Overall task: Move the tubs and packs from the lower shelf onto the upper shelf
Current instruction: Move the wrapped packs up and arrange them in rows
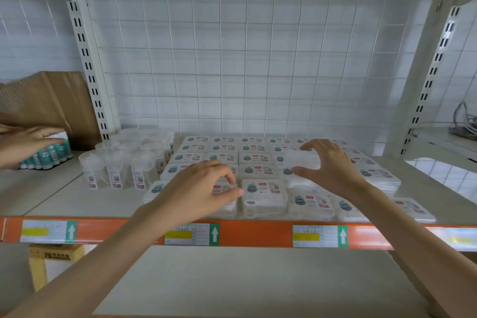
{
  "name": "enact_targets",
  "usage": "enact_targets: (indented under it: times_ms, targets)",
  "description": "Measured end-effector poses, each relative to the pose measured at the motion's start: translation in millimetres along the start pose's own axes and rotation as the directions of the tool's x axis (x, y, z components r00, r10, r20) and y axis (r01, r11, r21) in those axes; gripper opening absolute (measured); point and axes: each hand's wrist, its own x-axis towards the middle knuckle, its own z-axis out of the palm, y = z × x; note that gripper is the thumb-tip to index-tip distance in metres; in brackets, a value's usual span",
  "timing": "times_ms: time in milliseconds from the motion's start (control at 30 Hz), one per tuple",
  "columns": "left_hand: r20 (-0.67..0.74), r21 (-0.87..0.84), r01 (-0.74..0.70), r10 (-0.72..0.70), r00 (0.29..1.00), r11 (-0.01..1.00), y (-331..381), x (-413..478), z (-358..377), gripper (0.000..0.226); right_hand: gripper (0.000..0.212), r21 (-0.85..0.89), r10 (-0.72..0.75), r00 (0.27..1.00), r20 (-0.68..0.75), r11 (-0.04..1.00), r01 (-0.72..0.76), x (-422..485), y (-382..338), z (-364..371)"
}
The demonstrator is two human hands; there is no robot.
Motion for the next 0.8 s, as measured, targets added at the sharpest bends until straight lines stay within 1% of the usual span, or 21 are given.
enact_targets:
  times_ms: [67, 100, 167, 233, 300, 400, 467, 533, 633, 700, 733, 800]
  targets:
    - [-0.035, -0.067, 0.008, -0.01, 0.999, 0.998, 4, 8, -1, 0.031, 0.068, -0.039, 0.099, 0.992, 0.084, 0.995, -0.096, 3, 4, 4]
    - [-0.047, -0.096, 0.012, -0.016, 0.999, 0.995, 6, 14, -1, 0.029, 0.069, -0.032, 0.127, 0.987, 0.101, 0.992, -0.124, 4, 5, 7]
    - [-0.055, -0.152, 0.028, -0.037, 0.998, 0.988, 9, 25, 1, 0.026, 0.067, -0.001, 0.134, 0.987, 0.084, 0.991, -0.135, 5, 7, 11]
    - [-0.057, -0.252, 0.048, -0.065, 0.996, 0.966, 14, 35, 2, 0.021, 0.067, 0.027, 0.106, 0.994, 0.032, 0.994, -0.107, 4, 5, 8]
    - [-0.038, -0.38, 0.094, -0.117, 0.992, 0.92, 19, 43, 1, 0.022, 0.068, 0.122, 0.076, 0.997, -0.024, 0.99, -0.073, 2, 0, 3]
    - [0.038, -0.55, 0.224, -0.244, 0.969, 0.805, 26, 56, -1, 0.037, 0.069, 0.279, 0.008, 0.996, -0.09, 0.96, 0.018, -5, -13, -7]
    - [0.1, -0.618, 0.3, -0.306, 0.947, 0.727, 31, 62, -1, 0.045, 0.069, 0.325, -0.059, 0.991, -0.116, 0.941, 0.094, -11, -21, -12]
    - [0.165, -0.669, 0.337, -0.309, 0.937, 0.663, 37, 65, -1, 0.044, 0.067, 0.347, -0.12, 0.982, -0.145, 0.923, 0.164, -17, -30, -17]
    - [0.206, -0.76, 0.327, -0.269, 0.941, 0.562, 43, 67, -1, 0.036, 0.066, 0.368, -0.167, 0.973, -0.158, 0.905, 0.215, -24, -33, -19]
    - [0.204, -0.814, 0.322, -0.28, 0.938, 0.484, 43, 68, 0, 0.042, 0.067, 0.415, -0.145, 0.982, -0.118, 0.892, 0.181, -26, -32, -19]
    - [0.199, -0.828, 0.319, -0.29, 0.936, 0.461, 43, 67, 1, 0.044, 0.066, 0.479, -0.104, 0.99, -0.09, 0.867, 0.135, -27, -31, -19]
    - [0.172, -0.841, 0.298, -0.299, 0.939, 0.451, 42, 66, 2, 0.044, 0.053, 0.656, 0.011, 0.999, -0.038, 0.755, 0.017, -29, -30, -20]
